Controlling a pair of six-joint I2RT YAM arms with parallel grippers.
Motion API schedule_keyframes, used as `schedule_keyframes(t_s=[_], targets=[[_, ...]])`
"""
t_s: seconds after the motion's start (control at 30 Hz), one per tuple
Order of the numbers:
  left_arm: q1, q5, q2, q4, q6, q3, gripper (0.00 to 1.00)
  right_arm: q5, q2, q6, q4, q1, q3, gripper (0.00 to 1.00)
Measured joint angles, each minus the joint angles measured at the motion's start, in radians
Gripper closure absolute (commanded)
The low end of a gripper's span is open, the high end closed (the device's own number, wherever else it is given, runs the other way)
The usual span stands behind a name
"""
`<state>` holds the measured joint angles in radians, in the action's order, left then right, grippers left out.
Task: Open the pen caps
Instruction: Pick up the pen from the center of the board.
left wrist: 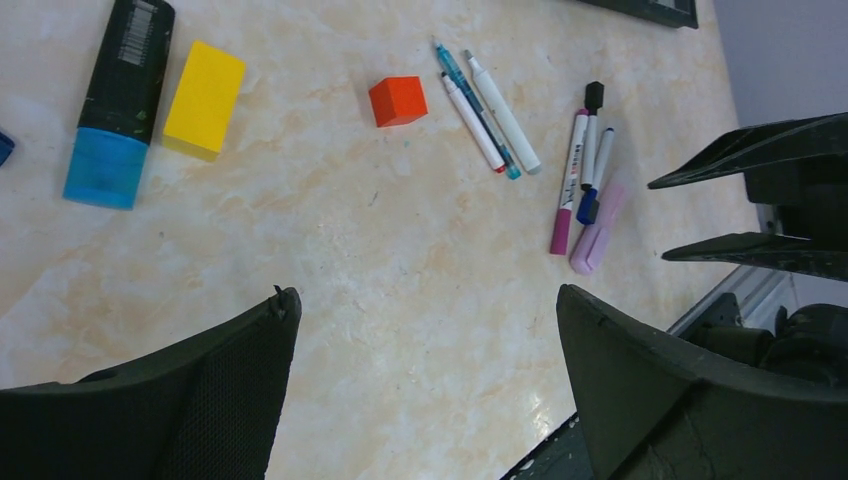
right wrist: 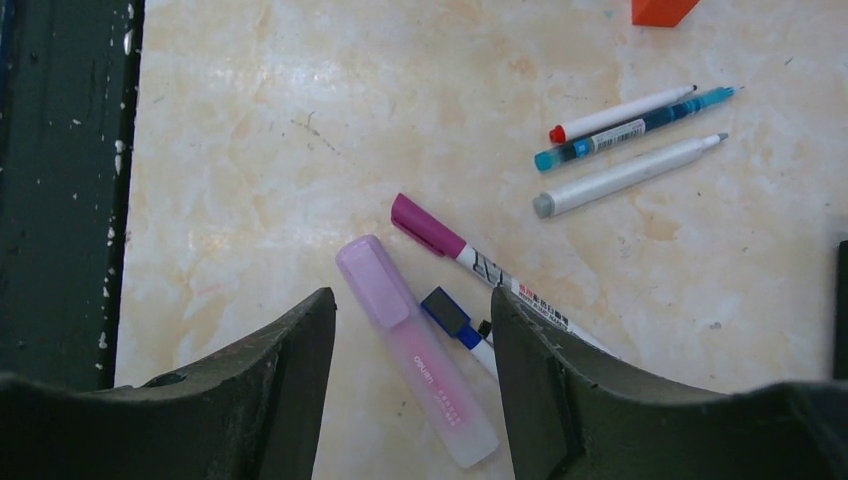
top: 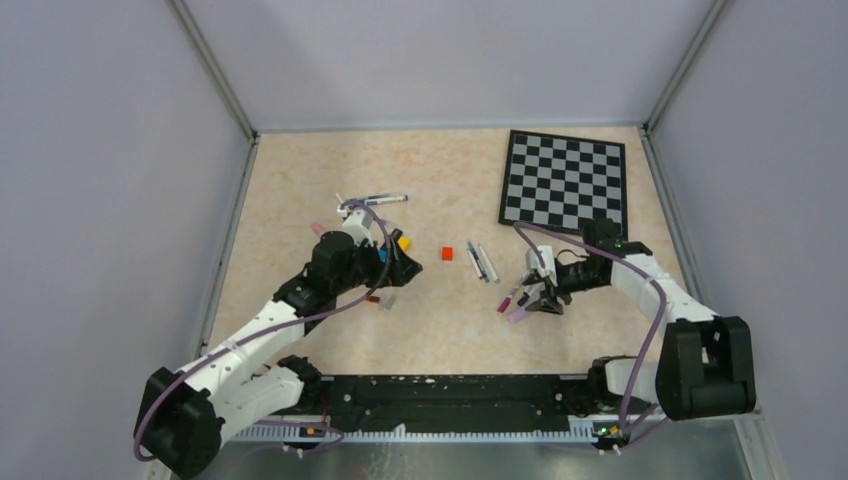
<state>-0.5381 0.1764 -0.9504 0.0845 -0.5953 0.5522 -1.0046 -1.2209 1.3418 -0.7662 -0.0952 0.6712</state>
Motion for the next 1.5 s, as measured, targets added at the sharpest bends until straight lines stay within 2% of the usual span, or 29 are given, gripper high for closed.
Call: schedule_keyframes(t_s=[0.13,0.37,0.53,0.77,1.0,1.5], targets=[[0.0,0.031,0.0,-0.07,-0.032,-0.021,0.01,0.072,-0.045,0.146,-0.072,-0.007,0.028,0.47],[0.0,0.055,0.0,-0.134,-0.061,-0.056,0.01,0.153,-0.243,0.444,-0.232,-0.025,0.238,0.69],[0.0,0.062,0.029,-0.136,-0.06,-0.062,0.01,0.219,-0.416,0.606,-0.32,-0.076,0.387,0.7],[0.0,0.043,0.111,-0.13,-0.046,-0.077,0.01,0.348,-0.439,0.586,-0.266,-0.179,0.391,0.69],[0.001,0.026,0.125,-0.11,-0.03,-0.084,0.01,0.453,-0.474,0.576,-0.222,-0.215,0.391,0.72],[0.001,0.009,0.144,-0.08,-0.026,-0.089,0.01,0.527,-0.52,0.56,-0.194,-0.256,0.395,0.79]])
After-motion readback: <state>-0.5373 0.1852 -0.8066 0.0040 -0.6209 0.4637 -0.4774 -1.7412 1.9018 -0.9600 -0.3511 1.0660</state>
